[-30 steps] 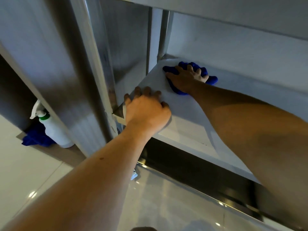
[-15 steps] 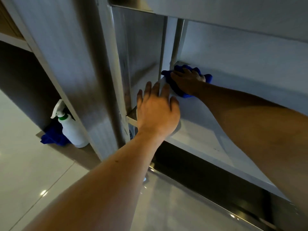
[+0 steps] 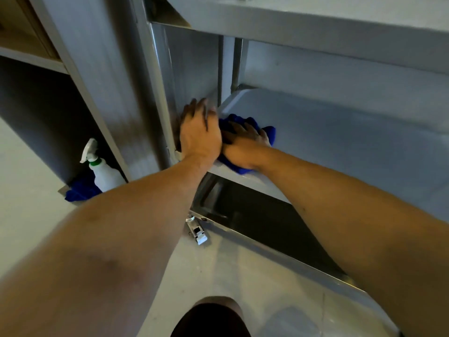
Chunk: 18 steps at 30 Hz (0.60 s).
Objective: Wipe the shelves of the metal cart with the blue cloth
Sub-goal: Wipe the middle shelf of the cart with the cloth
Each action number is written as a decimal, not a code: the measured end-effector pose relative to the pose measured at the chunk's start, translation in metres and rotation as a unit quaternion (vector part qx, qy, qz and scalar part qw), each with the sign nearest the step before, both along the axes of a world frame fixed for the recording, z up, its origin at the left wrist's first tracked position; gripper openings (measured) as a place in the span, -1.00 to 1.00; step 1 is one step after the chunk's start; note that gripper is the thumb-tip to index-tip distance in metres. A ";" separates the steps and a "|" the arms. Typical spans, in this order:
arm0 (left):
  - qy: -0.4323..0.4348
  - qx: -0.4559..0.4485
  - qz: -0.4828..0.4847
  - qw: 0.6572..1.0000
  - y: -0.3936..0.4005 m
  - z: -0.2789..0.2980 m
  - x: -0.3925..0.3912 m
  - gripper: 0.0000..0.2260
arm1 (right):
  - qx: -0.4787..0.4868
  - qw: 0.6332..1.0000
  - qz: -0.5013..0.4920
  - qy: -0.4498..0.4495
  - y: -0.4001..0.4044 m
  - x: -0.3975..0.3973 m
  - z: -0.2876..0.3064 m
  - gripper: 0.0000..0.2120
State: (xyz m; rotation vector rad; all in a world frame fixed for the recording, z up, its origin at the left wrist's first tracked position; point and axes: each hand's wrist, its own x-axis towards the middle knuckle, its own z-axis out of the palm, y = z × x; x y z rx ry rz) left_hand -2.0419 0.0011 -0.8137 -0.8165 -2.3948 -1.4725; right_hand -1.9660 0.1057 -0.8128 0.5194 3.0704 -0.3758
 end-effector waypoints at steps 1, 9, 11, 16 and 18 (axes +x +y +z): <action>-0.006 0.010 0.005 1.000 -0.002 0.001 -0.001 -0.51 | -0.002 1.000 0.001 0.001 -0.006 0.007 0.000 -0.38; 0.021 -0.097 -0.052 0.994 -0.010 0.015 0.011 -0.50 | 0.034 0.999 -0.031 0.010 -0.027 0.056 -0.005 -0.41; 0.050 -0.132 -0.065 0.988 -0.009 0.020 0.016 -0.52 | 0.038 0.998 -0.053 0.013 -0.023 0.069 -0.005 -0.42; 0.118 -0.219 -0.105 0.963 0.002 0.020 0.050 -0.54 | 0.040 0.992 -0.119 0.015 0.001 0.115 -0.007 -0.40; 0.144 -0.263 -0.138 0.944 0.012 0.014 0.070 -0.53 | 0.037 0.988 -0.147 0.020 0.014 0.138 -0.006 -0.38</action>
